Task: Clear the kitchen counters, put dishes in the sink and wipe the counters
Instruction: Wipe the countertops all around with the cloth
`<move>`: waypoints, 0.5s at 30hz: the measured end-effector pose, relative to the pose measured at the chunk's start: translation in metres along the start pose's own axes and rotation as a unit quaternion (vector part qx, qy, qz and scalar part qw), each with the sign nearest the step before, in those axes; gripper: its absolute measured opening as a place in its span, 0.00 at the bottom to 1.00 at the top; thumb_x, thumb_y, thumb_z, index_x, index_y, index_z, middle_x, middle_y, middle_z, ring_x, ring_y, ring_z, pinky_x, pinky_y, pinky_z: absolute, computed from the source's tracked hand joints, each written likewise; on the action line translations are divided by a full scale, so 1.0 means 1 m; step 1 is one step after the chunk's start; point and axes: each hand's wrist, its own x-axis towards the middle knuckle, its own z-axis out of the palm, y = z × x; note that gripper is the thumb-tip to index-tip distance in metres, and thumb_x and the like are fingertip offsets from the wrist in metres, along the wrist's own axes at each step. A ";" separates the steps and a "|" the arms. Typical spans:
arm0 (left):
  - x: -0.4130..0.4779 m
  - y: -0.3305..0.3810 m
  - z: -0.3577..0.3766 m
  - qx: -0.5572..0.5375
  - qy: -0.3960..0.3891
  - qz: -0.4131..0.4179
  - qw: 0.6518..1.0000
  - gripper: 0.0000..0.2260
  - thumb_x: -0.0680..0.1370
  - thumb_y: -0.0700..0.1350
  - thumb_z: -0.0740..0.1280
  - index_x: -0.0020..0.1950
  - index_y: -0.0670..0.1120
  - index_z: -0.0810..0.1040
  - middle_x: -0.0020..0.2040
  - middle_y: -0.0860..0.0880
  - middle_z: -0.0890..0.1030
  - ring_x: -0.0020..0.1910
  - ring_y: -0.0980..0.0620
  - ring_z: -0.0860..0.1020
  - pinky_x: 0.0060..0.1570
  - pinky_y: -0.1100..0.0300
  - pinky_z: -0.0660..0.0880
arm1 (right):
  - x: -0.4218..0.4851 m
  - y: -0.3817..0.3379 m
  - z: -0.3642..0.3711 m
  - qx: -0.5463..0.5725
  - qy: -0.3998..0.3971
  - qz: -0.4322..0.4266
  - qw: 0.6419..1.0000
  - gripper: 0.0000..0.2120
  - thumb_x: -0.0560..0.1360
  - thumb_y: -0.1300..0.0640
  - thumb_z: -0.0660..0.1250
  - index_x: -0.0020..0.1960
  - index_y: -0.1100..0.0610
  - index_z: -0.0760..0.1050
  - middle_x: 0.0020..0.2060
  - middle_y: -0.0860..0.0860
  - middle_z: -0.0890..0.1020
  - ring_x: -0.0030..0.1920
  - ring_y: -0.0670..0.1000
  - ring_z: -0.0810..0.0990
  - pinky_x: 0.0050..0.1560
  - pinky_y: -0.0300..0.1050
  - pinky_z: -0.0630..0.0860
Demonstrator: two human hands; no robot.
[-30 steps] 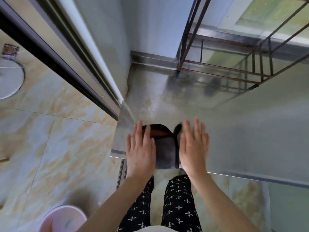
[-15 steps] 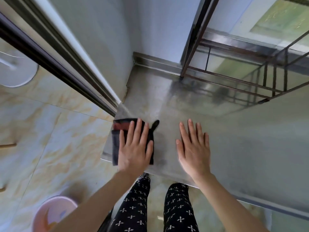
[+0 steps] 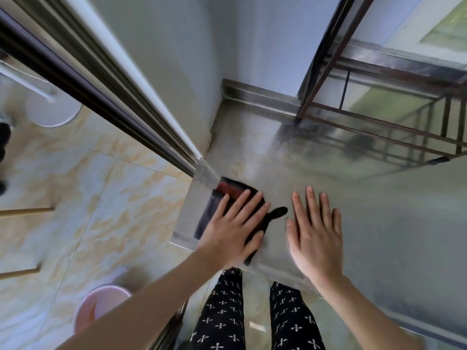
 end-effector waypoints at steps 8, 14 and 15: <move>-0.020 0.000 -0.001 -0.037 0.021 -0.235 0.971 0.24 0.79 0.54 0.49 0.75 0.51 0.57 0.75 0.49 0.59 0.75 0.48 0.55 0.70 0.43 0.51 | 0.001 0.001 0.001 0.014 0.004 0.004 1.000 0.25 0.79 0.45 0.47 0.74 0.51 0.60 0.74 0.54 0.61 0.74 0.59 0.59 0.69 0.61 0.59; -0.032 -0.008 0.000 -0.025 0.011 -0.236 0.971 0.24 0.79 0.54 0.48 0.75 0.50 0.55 0.75 0.48 0.58 0.74 0.47 0.54 0.69 0.40 0.54 | 0.000 0.000 0.000 0.009 0.002 0.001 1.000 0.25 0.80 0.45 0.45 0.75 0.51 0.59 0.75 0.53 0.59 0.74 0.59 0.58 0.70 0.60 0.57; -0.022 -0.011 -0.002 -0.024 0.008 -0.225 0.974 0.24 0.79 0.54 0.48 0.75 0.50 0.55 0.75 0.47 0.58 0.74 0.46 0.54 0.69 0.40 0.55 | 0.000 0.000 0.000 0.009 0.002 0.000 1.000 0.25 0.80 0.45 0.45 0.75 0.51 0.59 0.75 0.54 0.60 0.74 0.59 0.58 0.69 0.60 0.57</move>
